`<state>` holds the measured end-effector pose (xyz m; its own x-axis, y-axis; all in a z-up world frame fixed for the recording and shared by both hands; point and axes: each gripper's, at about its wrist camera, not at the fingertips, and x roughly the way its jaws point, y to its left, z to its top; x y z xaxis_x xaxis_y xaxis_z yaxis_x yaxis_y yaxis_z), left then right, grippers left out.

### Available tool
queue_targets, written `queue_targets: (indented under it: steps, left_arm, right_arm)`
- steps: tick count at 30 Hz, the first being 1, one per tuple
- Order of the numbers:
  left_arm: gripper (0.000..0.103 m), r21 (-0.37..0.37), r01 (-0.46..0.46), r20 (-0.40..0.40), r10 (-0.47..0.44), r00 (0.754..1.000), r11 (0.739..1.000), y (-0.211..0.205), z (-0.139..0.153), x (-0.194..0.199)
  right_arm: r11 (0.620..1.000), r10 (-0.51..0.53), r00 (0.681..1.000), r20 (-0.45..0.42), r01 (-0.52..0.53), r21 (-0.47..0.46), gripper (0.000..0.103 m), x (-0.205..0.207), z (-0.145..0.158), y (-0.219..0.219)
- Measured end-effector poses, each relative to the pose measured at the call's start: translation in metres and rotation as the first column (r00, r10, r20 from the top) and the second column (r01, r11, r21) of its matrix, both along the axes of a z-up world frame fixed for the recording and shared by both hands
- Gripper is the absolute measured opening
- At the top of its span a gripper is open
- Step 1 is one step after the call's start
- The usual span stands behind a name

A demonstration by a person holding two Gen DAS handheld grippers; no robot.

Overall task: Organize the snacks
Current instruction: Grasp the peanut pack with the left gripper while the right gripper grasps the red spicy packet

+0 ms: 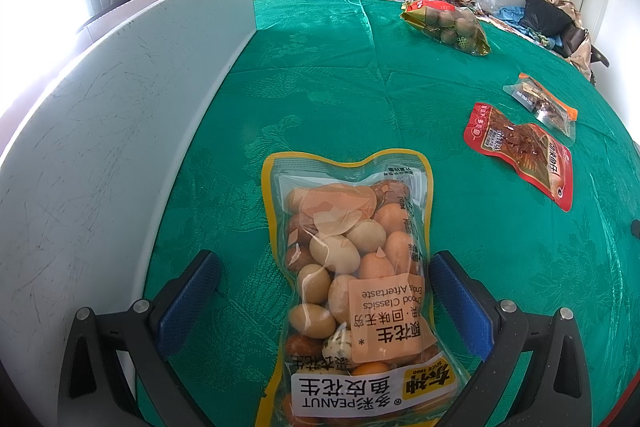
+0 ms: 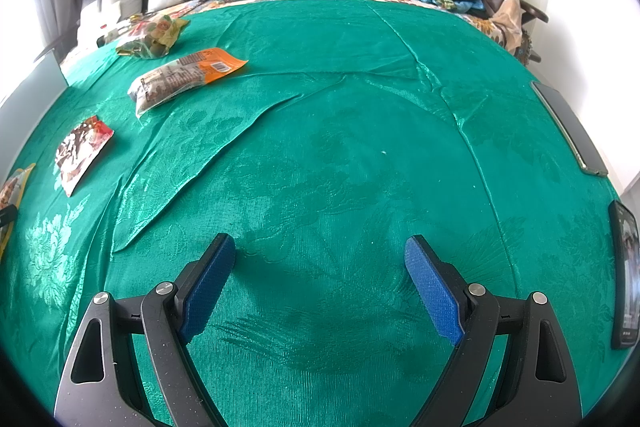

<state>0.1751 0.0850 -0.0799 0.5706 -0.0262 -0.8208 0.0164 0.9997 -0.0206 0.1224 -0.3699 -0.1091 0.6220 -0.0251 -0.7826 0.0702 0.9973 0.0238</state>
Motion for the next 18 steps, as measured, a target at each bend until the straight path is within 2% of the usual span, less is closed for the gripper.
queue_targets:
  steps: [6, 9, 12, 14, 18]
  left_arm:
    - [0.103, 0.0, 0.0, 0.0, 0.0, 1.0, 1.0, 0.0, 0.0, 0.0]
    - [0.103, 0.0, 0.0, 0.0, 0.0, 1.0, 1.0, 0.0, 0.0, 0.0]
    - [0.103, 0.0, 0.0, 0.0, 0.0, 1.0, 1.0, 0.0, 0.0, 0.0]
    - [0.103, 0.0, 0.0, 0.0, 0.0, 1.0, 1.0, 0.0, 0.0, 0.0]
    - [0.103, -0.001, 0.0, 0.0, 0.0, 1.0, 1.0, 0.0, 0.0, -0.001]
  right_arm:
    - [1.0, -0.002, 1.0, -0.003, 0.002, 0.001, 0.089, 0.001, 0.0, 0.0]
    - [1.0, 0.014, 0.999, -0.036, -0.014, 0.022, 0.089, 0.006, 0.007, 0.007]
    - [0.993, 0.117, 0.993, 0.025, -0.117, 0.025, 0.088, 0.009, 0.026, 0.038]
    - [0.98, 0.197, 0.98, 0.026, -0.198, 0.023, 0.088, 0.015, 0.033, 0.061]
    - [0.937, 0.349, 0.937, 0.023, -0.35, 0.005, 0.088, 0.027, 0.04, 0.11]
